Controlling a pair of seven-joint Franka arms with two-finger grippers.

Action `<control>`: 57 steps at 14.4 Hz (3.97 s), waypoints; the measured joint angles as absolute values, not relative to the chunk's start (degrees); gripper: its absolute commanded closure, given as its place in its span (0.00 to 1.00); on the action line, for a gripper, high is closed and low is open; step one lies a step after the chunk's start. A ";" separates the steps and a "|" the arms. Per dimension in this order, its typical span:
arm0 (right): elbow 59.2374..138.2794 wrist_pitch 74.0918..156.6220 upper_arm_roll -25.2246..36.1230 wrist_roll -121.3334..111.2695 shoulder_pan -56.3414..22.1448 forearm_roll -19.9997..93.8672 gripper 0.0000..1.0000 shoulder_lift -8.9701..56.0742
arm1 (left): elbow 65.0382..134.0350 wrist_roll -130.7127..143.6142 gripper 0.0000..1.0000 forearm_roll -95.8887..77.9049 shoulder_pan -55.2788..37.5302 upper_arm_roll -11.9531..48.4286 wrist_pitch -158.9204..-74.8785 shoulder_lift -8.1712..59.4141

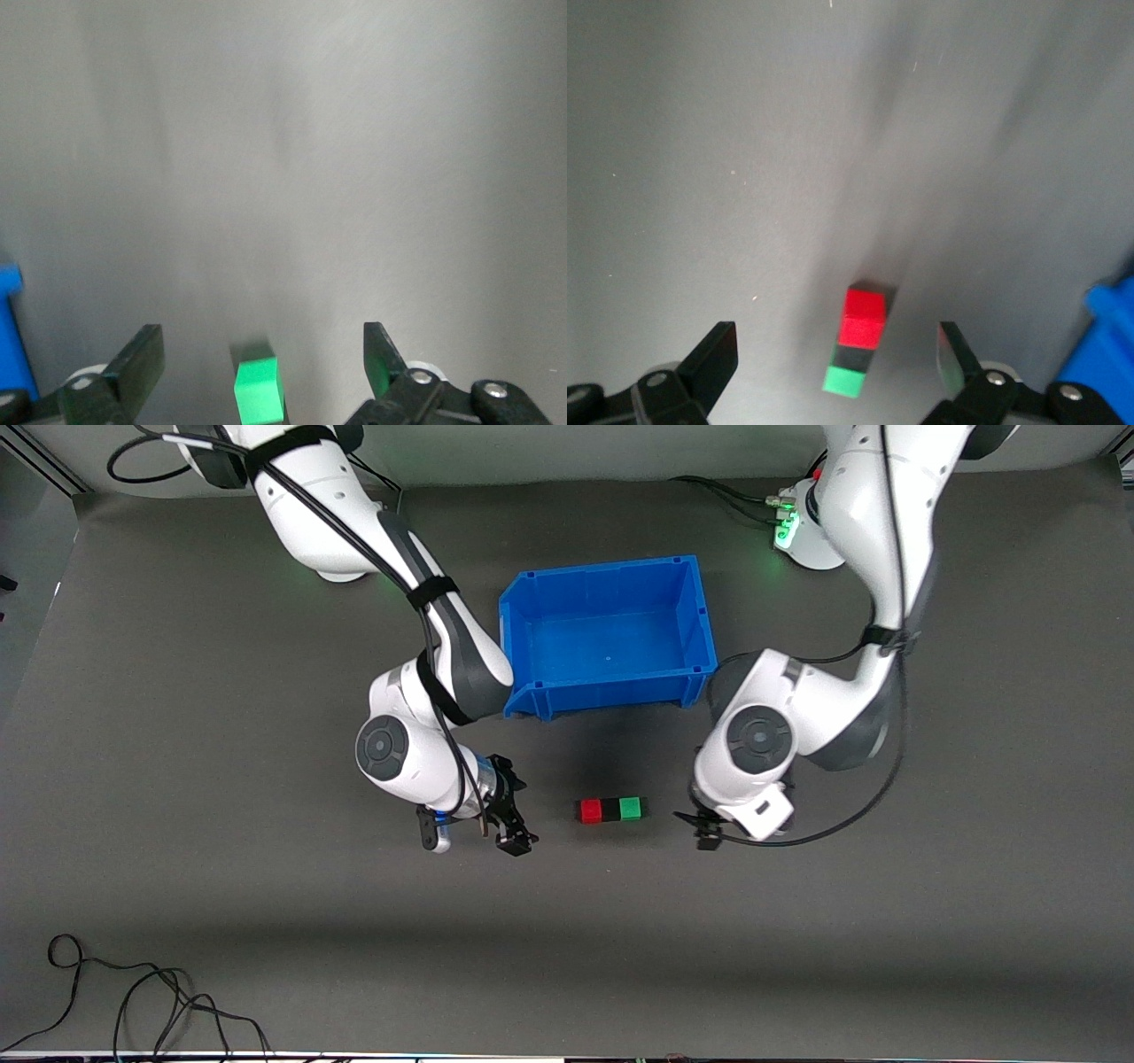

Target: Attach green and red cubes to black cube

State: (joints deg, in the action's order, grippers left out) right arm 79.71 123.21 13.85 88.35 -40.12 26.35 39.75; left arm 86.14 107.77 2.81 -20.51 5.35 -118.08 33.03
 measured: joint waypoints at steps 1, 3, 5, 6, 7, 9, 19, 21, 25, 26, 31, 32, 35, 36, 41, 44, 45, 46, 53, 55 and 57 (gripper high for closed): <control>79.65 119.95 14.06 87.22 -40.13 23.19 0.00 38.06 | 86.17 102.40 0.00 2.94 -18.56 5.20 -116.76 32.11; 79.58 112.35 15.61 82.37 -40.24 19.72 0.00 34.26 | 86.27 91.58 0.00 3.23 -14.38 4.97 -114.06 30.28; 79.67 106.16 18.50 75.03 -40.18 19.02 0.00 30.56 | 86.46 79.49 0.00 3.45 -9.52 4.80 -110.37 27.58; 79.89 104.13 20.00 71.02 -40.10 18.99 0.00 28.88 | 86.52 73.17 0.00 3.48 -6.90 4.77 -108.39 25.88; 80.41 102.94 21.10 67.36 -39.96 18.51 0.00 27.28 | 86.61 67.03 0.00 3.50 -4.36 4.76 -106.56 24.03; 82.54 102.18 21.75 61.96 -39.11 13.81 0.00 23.79 | 86.95 56.29 0.00 3.50 -0.33 4.76 -103.53 20.44; 93.92 99.08 6.66 28.27 -15.76 -3.18 0.00 3.45 | 99.14 11.65 0.00 3.72 8.66 4.74 -94.69 3.11; 93.97 98.90 2.91 19.54 -10.08 -3.66 0.00 1.38 | 99.17 8.60 0.00 3.43 9.44 4.87 -93.98 1.97; 93.73 98.92 4.06 5.27 -7.46 -3.72 0.00 -0.16 | 93.09 8.36 0.00 3.30 8.18 6.64 -93.30 4.00; 93.73 98.92 4.75 3.87 -7.39 -3.72 0.00 -0.15 | 90.80 8.30 0.00 3.30 7.81 6.67 -92.88 5.17; 93.37 98.49 5.07 1.15 -5.06 -3.71 0.00 -0.13 | 84.73 -3.13 0.00 3.03 7.07 8.09 -94.09 7.73; 93.37 98.18 4.40 0.59 -3.45 -3.70 0.00 -0.13 | 83.86 -4.08 0.00 3.03 7.01 8.38 -94.07 7.62; 93.37 97.87 2.58 0.07 -1.11 -3.68 0.00 -0.06 | 82.56 -5.09 0.00 2.92 7.03 8.38 -93.37 6.47; 93.37 97.83 2.19 0.07 -1.12 -3.68 0.00 -0.03 | 82.53 -5.13 0.00 2.25 7.08 8.23 -92.91 5.95; 91.75 97.14 1.73 0.07 -1.11 -3.68 0.00 1.43 | 82.72 -5.84 0.00 -0.26 8.00 7.28 -92.64 5.37; 91.19 95.32 1.91 0.07 -1.07 -2.60 0.00 1.83 | 82.83 -5.85 0.00 -0.26 8.00 7.30 -92.73 5.87; 91.19 95.13 2.06 0.07 -1.02 -1.63 0.00 1.83 | 82.83 -5.85 0.00 -0.26 8.00 7.30 -92.74 6.14; 91.18 94.92 2.19 0.07 -0.97 -1.04 0.00 1.82 | 82.83 -5.85 0.00 -0.25 8.00 7.30 -92.74 6.31; 90.55 90.86 2.29 0.07 -0.97 -0.26 0.00 1.82 | 82.81 -1.02 0.00 -0.24 5.84 8.12 -92.73 6.22; 90.53 90.12 2.21 0.07 -0.98 0.14 0.00 1.82 | 82.83 -0.08 0.00 -0.24 5.30 8.19 -92.75 6.25; 90.49 89.93 2.06 0.07 -0.98 0.85 0.00 1.82 | 82.85 0.04 0.00 -0.24 5.12 8.19 -92.75 6.38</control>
